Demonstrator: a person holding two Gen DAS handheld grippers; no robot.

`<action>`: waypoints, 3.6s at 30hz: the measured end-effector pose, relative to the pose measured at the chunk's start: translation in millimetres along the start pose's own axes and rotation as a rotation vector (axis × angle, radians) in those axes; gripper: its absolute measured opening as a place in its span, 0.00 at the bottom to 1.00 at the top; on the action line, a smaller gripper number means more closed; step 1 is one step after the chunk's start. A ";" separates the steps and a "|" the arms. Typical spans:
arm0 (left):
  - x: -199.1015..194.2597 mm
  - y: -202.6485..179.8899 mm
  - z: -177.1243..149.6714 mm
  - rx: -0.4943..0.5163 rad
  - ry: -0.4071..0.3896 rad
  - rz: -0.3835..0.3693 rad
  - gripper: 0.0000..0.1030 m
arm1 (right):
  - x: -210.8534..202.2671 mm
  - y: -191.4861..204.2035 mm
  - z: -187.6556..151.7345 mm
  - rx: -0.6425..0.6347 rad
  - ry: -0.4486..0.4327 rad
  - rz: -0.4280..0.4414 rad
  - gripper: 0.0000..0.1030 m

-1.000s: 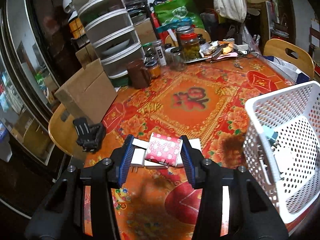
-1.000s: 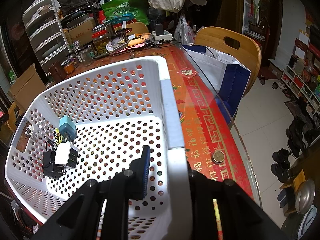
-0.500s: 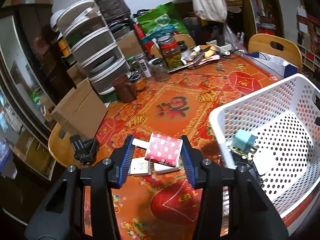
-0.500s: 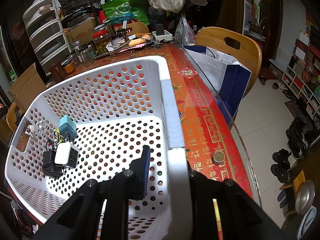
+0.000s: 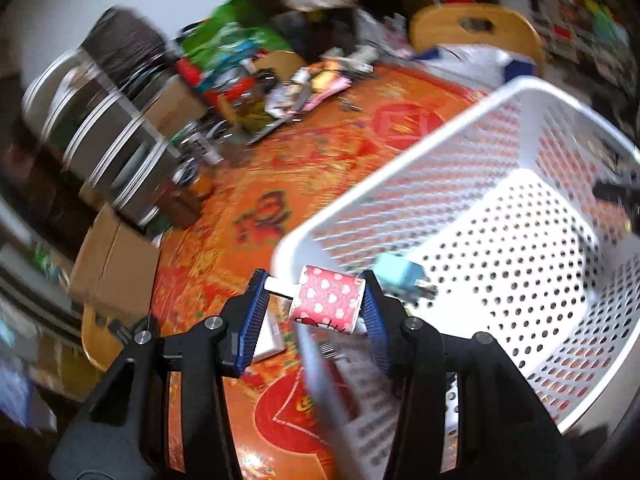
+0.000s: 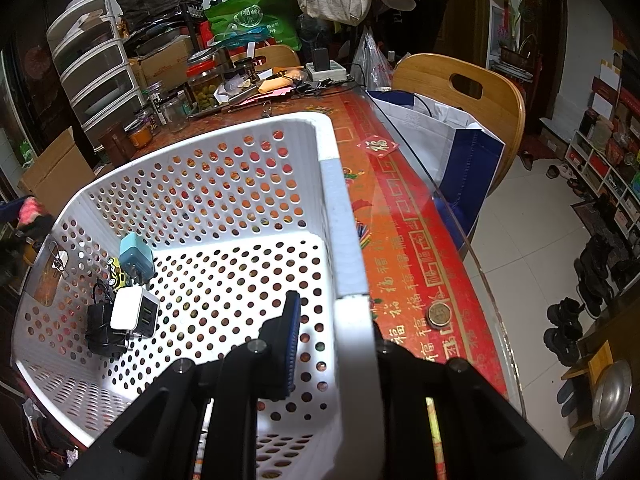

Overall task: Organize rigid objects
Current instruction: 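Carry the pink charger into the basket and open the left gripper, then grasp a white square charger on the table with the left gripper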

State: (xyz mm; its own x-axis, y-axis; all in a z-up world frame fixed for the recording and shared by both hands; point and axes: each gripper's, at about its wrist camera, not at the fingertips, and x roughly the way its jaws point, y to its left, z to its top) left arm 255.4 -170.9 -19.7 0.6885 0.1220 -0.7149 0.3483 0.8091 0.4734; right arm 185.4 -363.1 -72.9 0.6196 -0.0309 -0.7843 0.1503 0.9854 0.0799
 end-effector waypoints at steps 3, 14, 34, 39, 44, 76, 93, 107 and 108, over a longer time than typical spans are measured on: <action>15.0 -29.4 6.4 0.086 0.061 -0.038 0.42 | 1.1 1.7 1.1 0.001 0.001 0.002 0.18; 58.3 -79.0 31.2 0.195 0.204 -0.110 0.42 | 3.8 2.6 1.9 0.001 -0.003 0.018 0.18; 63.4 -83.1 31.9 0.246 0.168 -0.120 0.83 | 4.8 2.9 2.1 0.003 0.001 0.018 0.18; 7.0 -1.0 15.0 0.016 -0.019 -0.163 0.85 | 5.3 3.1 1.8 0.002 0.003 0.017 0.18; -2.7 108.2 -26.6 -0.204 -0.088 -0.023 1.00 | 5.9 3.2 0.4 -0.003 0.003 0.015 0.18; 214.7 245.0 -200.4 -0.708 0.256 0.004 1.00 | 5.5 2.8 -0.5 -0.004 0.014 0.002 0.18; 190.5 229.9 -166.0 -0.681 0.238 -0.007 0.40 | 5.6 3.5 0.5 -0.008 0.012 0.008 0.18; 11.6 94.5 -39.6 -0.341 0.008 -0.297 0.41 | 5.4 3.7 0.6 -0.005 0.014 0.007 0.18; 12.8 74.4 -29.8 -0.300 0.030 -0.332 0.41 | 5.4 3.7 0.7 -0.006 0.014 0.008 0.18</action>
State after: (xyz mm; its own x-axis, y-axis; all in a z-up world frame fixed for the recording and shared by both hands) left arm 271.1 -92.0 -8.9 0.5505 -0.1594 -0.8195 0.3439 0.9378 0.0486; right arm 189.9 -359.7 -76.5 0.6098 -0.0210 -0.7923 0.1410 0.9866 0.0824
